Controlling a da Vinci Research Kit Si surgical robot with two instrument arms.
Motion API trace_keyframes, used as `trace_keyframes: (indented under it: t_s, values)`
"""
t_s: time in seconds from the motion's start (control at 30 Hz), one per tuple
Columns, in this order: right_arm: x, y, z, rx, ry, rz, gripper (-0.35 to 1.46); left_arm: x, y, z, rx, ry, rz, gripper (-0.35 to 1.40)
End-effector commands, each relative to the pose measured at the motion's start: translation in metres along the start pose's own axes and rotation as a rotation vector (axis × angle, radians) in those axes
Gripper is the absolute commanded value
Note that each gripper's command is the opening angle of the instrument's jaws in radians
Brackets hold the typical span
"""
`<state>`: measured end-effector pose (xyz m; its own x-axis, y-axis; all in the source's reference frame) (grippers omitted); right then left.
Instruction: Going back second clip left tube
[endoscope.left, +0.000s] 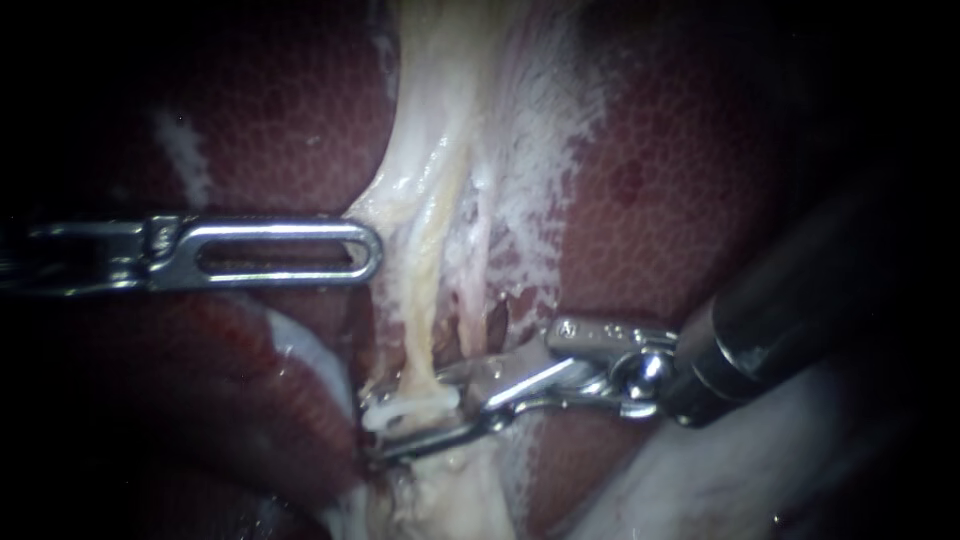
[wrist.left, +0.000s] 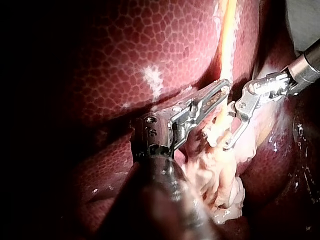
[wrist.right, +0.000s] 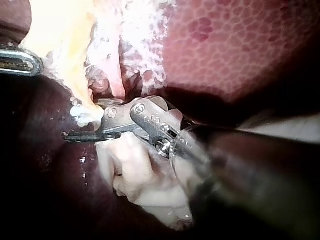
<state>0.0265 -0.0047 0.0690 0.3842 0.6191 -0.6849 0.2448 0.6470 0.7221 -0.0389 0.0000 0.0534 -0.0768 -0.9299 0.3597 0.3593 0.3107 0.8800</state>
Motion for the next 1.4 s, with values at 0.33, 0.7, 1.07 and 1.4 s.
trace_keyframes:
  t_s: [0.33, 0.7, 1.07, 1.4]
  values:
    - [0.0006, 0.0001, 0.0002, -0.042, 0.005, -0.171, 0.6, 0.0, 0.0, -0.0001, 0.0, 0.0, 0.0, -0.35]
    - [0.0006, 0.0, 0.0002, -0.04, 0.001, -0.277, 0.6, 0.0, 0.0, -0.0001, 0.0, 0.0, 0.0, -0.35]
    - [0.0008, -0.0005, -0.0015, -0.045, 0.003, -0.286, 0.6, 0.0, 0.0, -0.0002, 0.0, 0.0, 0.0, -0.35]
    - [0.0014, -0.0019, -0.0076, -0.081, 0.011, -0.271, 0.6, 0.0, 0.0, -0.0002, 0.001, 0.001, 0.0, -0.35]
